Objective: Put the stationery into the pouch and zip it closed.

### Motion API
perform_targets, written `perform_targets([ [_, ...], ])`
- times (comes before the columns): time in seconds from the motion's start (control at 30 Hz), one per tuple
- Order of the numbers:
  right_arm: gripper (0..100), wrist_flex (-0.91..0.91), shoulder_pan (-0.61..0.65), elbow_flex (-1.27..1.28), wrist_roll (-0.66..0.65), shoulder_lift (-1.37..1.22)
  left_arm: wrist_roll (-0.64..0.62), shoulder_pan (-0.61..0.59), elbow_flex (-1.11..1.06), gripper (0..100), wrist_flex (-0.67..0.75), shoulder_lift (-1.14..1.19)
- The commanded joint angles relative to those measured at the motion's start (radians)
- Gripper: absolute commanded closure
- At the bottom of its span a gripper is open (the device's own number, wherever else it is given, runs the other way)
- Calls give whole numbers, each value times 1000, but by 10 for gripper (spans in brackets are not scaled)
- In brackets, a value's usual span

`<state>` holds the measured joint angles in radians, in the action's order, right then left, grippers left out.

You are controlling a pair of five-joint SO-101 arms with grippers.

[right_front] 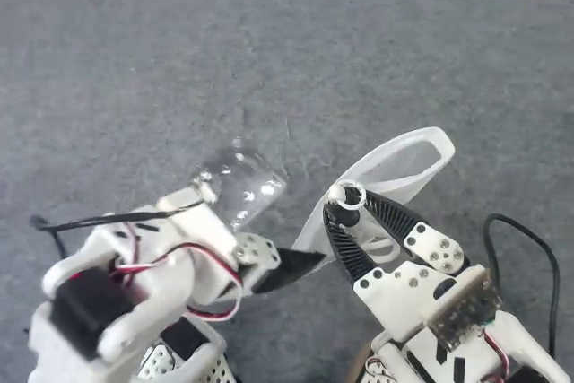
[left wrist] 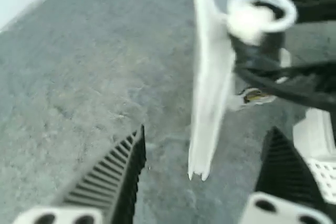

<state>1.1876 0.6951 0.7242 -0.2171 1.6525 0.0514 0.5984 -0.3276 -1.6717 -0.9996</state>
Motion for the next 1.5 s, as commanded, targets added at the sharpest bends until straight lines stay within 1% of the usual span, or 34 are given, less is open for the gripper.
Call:
perform_targets([
  [0.0,992,22,-19,-54,-9,7,-21,-29,-31,669,101,-6],
  [0.13,991,53,-19,-54,-11,7,-28,-71,-48,669,146,-6],
  [0.3,990,65,-19,-54,-11,7,-29,-66,-56,670,178,-3],
  [0.57,990,94,-13,-54,-12,5,-29,-63,-180,670,310,-5],
  [0.67,991,96,-13,-54,-12,5,-29,-9,-197,671,324,-6],
  [0.83,991,147,-12,-75,-44,5,-28,81,-199,720,325,-6],
  [1.03,991,223,-12,-143,-49,-4,-28,86,-231,724,376,-6],
  [1.13,992,225,19,-141,-49,-4,-28,87,-252,731,405,-6],
  [1.27,992,225,45,-140,-46,-4,-28,101,-255,788,423,-6],
  [1.47,992,225,45,-140,-46,-5,-28,206,-259,861,423,-6],
])
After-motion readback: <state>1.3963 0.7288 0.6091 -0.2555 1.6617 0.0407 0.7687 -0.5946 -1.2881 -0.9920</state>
